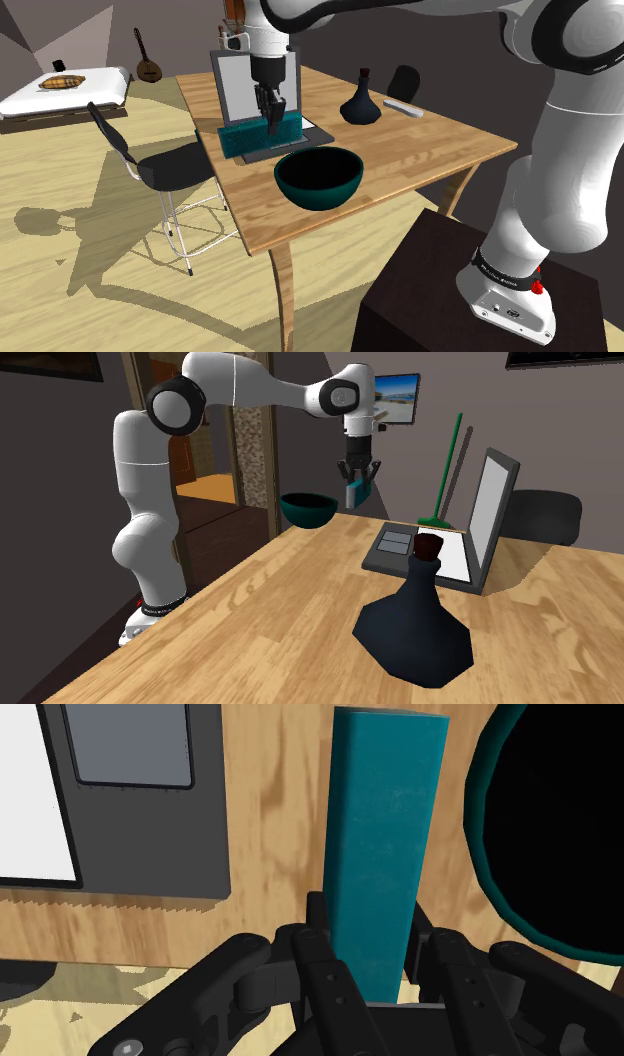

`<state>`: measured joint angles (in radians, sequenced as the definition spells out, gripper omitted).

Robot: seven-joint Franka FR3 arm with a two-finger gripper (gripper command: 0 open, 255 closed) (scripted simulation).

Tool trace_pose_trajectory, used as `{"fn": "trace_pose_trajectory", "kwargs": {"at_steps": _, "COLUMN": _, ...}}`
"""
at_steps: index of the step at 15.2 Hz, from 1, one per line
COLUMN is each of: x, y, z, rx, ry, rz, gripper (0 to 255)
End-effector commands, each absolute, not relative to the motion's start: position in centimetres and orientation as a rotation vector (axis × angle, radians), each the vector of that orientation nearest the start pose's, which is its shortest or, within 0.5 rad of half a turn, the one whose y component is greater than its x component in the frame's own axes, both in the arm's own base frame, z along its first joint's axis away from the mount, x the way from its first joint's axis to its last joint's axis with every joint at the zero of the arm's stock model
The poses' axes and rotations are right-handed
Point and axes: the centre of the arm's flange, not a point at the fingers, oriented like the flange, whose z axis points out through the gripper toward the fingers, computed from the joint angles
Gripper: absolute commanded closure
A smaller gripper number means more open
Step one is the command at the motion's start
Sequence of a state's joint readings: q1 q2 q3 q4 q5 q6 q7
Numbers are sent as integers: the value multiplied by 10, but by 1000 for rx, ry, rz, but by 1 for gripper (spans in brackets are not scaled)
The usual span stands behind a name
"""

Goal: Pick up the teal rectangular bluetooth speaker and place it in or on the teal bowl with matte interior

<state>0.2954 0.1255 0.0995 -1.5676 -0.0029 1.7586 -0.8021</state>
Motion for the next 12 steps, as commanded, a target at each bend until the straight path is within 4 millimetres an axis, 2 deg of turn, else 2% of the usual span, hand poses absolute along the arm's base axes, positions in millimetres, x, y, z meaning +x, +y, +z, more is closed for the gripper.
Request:
{"fn": "trace_pose_trajectory", "kwargs": {"at_steps": 1, "x": 562, "y": 231, "z": 582, "rx": -2598, "ry": -1770, "rz": -105, "gripper": 255}}
{"fn": "trace_pose_trajectory", "kwargs": {"at_steps": 12, "x": 562, "y": 231, "z": 640, "rx": -2598, "ry": -1770, "rz": -105, "gripper": 255}}
